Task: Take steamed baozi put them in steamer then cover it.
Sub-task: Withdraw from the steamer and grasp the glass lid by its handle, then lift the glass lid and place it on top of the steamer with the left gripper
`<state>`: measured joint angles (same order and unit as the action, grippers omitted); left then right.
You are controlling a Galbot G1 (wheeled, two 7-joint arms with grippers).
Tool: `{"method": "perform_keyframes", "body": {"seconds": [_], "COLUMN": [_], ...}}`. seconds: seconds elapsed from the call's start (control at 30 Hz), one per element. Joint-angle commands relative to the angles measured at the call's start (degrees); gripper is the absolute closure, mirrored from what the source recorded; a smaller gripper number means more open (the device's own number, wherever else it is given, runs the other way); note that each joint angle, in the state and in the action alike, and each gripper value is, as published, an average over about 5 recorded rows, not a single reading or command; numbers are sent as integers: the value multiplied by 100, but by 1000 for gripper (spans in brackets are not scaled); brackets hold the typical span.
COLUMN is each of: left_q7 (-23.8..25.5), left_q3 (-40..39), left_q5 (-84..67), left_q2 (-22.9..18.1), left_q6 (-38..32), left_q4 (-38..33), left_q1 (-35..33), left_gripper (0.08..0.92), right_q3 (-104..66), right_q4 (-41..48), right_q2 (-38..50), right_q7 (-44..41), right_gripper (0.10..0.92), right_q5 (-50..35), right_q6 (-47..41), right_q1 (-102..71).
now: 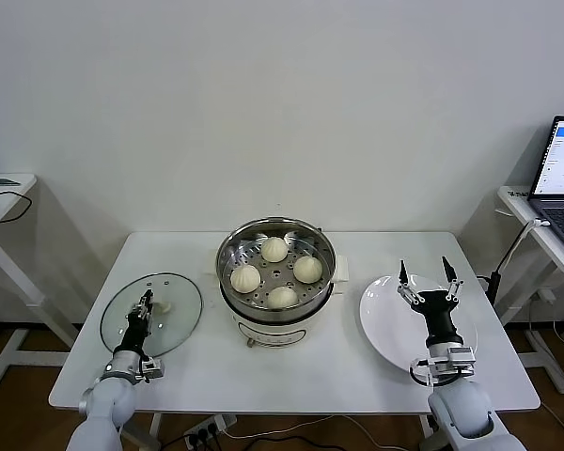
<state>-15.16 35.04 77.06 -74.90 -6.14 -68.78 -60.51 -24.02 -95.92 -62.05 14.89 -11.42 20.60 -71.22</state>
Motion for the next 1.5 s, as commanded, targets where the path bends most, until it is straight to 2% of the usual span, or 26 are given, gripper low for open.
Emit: {"method": "perform_keyframes", "body": {"seconds": [0.03, 0.2, 0.47, 0.6, 0.7, 0.83, 1.03, 1.23, 1.5], "left_q7": [58, 100, 435, 993, 1386, 1662, 1834, 2236, 2684], "left_q3": [21, 276, 634, 176, -744, -2113, -3580, -4102, -4226], "left_q5": [-220, -495, -1323, -1350, -1301, -1231, -1150, -1015, -433], "left_q2": [46, 267, 924, 1130, 1163, 947, 408, 33, -278], "left_q6": [47, 171, 714, 1307, 1898, 2531, 3197, 3757, 3953], "left_q4": [-314, -1751, -4403, -5728, -6295, -6296, -5562, -4908, -3997], "left_q1": [-122, -579, -1304, -1636, -1549, -890, 129, 699, 1085], "left_gripper": [792, 813, 813, 813, 813, 813, 813, 813, 813], "right_q3": [-34, -59, -84, -129, -178, -277, -493, -719, -825], "right_q4": [-40, -88, -71, -42, 26, 100, 175, 326, 525], "right_q2": [20, 77, 10, -11, 13, 34, -19, -81, -202], "right_q7": [27, 37, 16, -4, -26, -50, -73, -144, -187], "right_gripper": [203, 203, 203, 203, 203, 203, 203, 203, 203], "right_q5": [-25, -49, -45, -67, -92, -109, -100, 69, 263], "right_q6": [-17, -26, -10, -10, -7, -4, 20, 46, 36], "right_q1": [80, 96, 80, 80, 76, 23, -142, -293, -335]}}
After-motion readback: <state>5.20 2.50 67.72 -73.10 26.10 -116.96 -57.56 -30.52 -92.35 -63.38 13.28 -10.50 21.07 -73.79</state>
